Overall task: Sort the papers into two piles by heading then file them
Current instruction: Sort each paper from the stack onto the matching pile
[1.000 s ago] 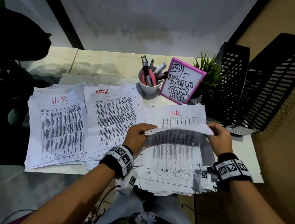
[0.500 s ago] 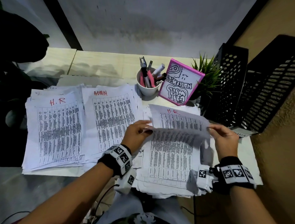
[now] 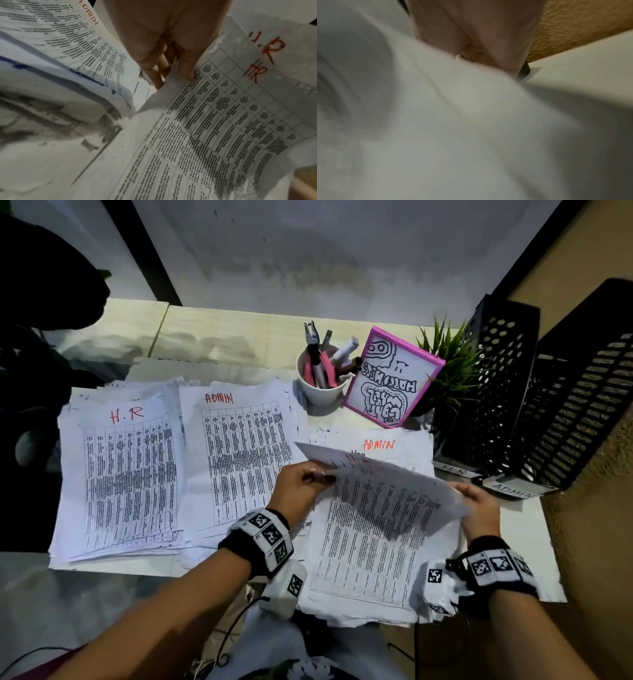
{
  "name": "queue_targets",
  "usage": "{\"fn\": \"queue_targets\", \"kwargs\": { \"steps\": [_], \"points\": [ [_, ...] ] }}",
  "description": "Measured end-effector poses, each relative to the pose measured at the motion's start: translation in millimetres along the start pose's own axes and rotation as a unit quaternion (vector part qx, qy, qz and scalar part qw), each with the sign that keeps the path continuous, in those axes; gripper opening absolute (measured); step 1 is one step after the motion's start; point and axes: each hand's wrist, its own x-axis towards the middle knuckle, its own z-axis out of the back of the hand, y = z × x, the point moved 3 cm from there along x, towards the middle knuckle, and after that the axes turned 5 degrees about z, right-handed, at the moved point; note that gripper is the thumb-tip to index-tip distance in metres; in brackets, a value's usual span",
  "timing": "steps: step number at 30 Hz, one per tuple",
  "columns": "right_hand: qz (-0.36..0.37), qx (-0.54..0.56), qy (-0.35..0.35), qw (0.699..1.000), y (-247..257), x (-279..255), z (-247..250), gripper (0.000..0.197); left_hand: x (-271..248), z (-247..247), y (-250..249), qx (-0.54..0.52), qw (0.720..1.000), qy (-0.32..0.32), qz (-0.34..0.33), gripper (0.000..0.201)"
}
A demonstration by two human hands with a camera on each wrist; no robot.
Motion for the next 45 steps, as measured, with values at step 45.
{"fn": "queue_targets", "kwargs": {
  "steps": [45],
  "points": [
    [0.076,-0.049,-0.088,0.992,-12.7,-5.5,-25.5,0.024,45.3,180.4,-36.9,0.338,0.91,-0.183,-0.152,0.04]
  ]
}}
